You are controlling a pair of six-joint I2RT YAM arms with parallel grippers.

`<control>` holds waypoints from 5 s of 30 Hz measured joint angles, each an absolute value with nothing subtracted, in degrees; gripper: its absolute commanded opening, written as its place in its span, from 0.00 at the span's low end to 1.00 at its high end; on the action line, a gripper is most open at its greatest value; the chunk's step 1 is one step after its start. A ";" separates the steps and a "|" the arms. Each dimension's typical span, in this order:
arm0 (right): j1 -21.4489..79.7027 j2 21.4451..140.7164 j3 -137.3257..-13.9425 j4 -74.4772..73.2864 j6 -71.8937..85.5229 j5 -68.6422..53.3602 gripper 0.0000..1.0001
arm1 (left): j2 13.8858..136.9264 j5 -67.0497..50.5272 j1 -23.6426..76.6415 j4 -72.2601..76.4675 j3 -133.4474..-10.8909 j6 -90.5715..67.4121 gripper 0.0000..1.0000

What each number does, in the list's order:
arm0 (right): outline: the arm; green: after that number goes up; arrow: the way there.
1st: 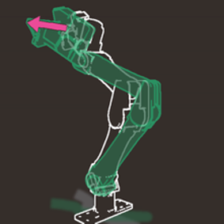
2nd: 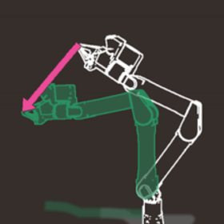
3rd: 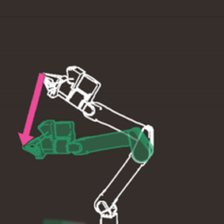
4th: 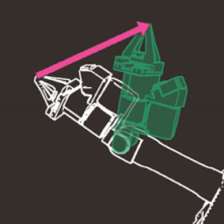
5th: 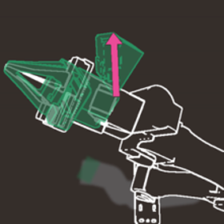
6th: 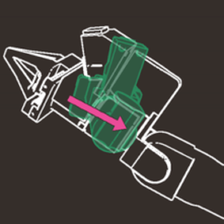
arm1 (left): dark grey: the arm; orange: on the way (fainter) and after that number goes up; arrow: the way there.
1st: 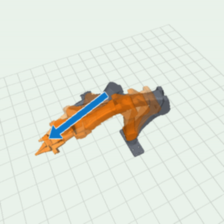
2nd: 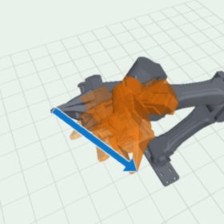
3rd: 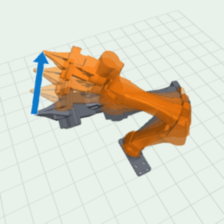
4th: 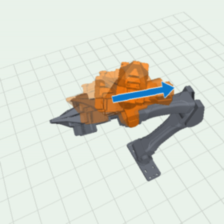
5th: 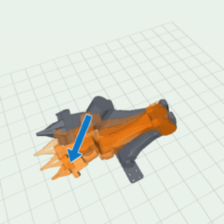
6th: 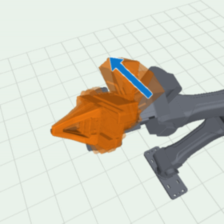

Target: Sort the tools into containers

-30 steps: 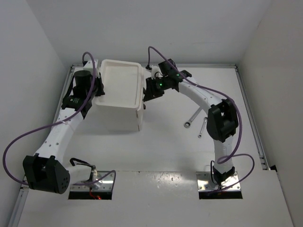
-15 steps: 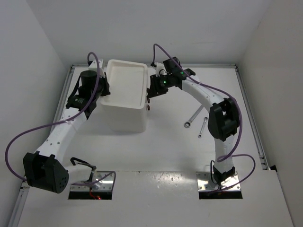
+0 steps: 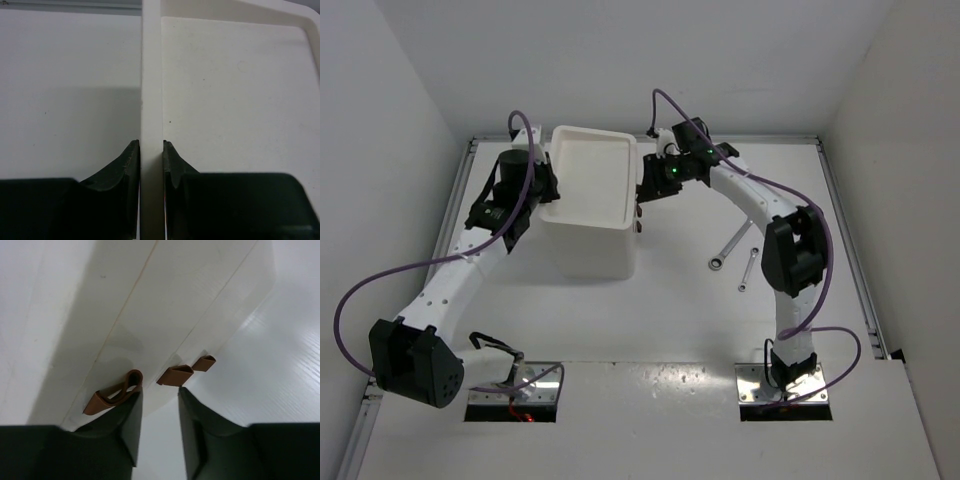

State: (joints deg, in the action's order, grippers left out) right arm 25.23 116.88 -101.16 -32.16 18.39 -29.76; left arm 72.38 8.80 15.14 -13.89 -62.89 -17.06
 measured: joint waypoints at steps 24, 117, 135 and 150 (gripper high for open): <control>19.33 96.18 -85.36 -25.36 11.22 -20.62 0.81 | 76.66 11.51 19.07 -19.27 -74.37 -13.26 0.83; 6.20 100.79 -87.66 -51.13 7.22 -21.50 0.00 | 65.82 11.73 6.28 -21.02 -67.72 -15.75 0.99; 22.76 104.05 -128.25 -37.98 15.81 -40.49 0.00 | 65.78 9.67 6.26 -20.88 -66.37 -15.73 0.99; 31.94 118.83 -128.73 -35.00 13.67 -35.27 0.00 | 65.78 9.39 5.78 -20.64 -65.19 -15.73 0.99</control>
State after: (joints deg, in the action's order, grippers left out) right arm 31.94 118.83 -128.73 -35.00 13.67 -35.27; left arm 65.78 9.39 5.78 -20.64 -65.19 -15.73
